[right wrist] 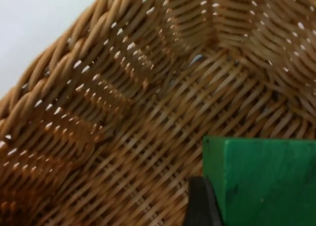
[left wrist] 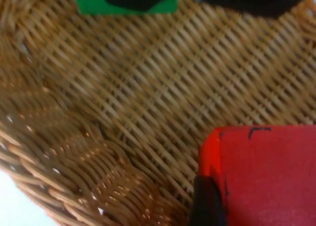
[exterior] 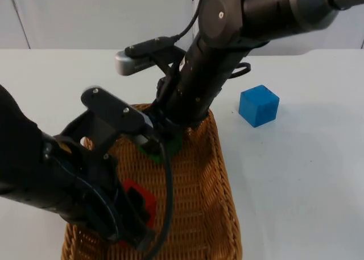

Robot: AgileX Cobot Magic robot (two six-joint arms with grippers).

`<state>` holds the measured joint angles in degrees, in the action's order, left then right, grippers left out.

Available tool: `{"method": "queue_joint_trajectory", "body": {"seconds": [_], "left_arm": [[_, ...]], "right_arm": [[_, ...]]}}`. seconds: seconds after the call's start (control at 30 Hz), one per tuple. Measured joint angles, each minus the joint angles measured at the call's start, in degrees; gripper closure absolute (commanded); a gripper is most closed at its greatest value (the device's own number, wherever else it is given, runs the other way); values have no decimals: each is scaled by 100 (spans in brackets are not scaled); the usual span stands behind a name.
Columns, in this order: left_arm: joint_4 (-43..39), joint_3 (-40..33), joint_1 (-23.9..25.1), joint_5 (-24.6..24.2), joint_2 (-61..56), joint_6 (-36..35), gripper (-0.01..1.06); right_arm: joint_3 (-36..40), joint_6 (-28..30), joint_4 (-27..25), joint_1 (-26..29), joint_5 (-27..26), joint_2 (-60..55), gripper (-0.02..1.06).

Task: Pick up one cube with each hand and place exactly two cubes into the same basket, leaving the remaining cube outside.

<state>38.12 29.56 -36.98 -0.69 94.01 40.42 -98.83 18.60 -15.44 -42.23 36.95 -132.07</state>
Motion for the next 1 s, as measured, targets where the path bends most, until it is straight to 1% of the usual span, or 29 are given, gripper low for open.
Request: {"method": "queue_joint_trajectory", "body": {"seconds": [0.4,0.43,0.47,0.5,0.53,0.57,0.63,0.67,0.7,0.73,0.8,0.83,0.87,0.9,0.93,0.97,1.0], "left_arm": [[-48,0,-12,177,353,11,105],[-87,0,-12,177,353,11,105],[-100,0,-12,177,353,11,105],[-100,0,-12,177,353,11,105],[-111,0,-12,177,353,11,105],[-126,0,-12,177,353,11,103],[-135,0,-12,177,353,11,95],[-146,0,-12,177,353,11,95],[-146,0,-12,177,353,11,88],[-146,0,-12,177,353,11,75],[-146,0,-12,177,353,11,56],[-146,0,-12,177,353,11,56],[-146,0,-12,177,353,11,45],[-146,0,-12,166,353,11,38],[-146,0,-12,166,353,11,27],[-146,0,-12,153,353,11,27],[-146,0,-12,153,353,11,22]], "right_arm": [[-23,8,-61,0,-67,-69,104],[-34,8,-77,0,-67,-95,103],[-43,8,-90,0,-67,-116,100],[-43,8,-90,0,-67,-116,93],[-43,14,-90,0,-67,-123,93],[-43,24,-99,0,-67,-133,86],[-43,24,-99,0,-67,-135,72],[-43,24,-103,0,-67,-135,72],[-43,24,-103,0,-67,-135,64],[-43,24,-103,0,-67,-135,54],[-43,24,-103,0,-67,-135,41],[-43,24,-103,0,-67,-135,41],[-43,24,-103,0,-67,-135,36],[-46,24,-118,0,-67,-135,33],[-46,24,-118,0,-67,-135,32],[-46,24,-118,0,-67,-135,32],[-46,24,-118,0,-67,-135,31]]}}
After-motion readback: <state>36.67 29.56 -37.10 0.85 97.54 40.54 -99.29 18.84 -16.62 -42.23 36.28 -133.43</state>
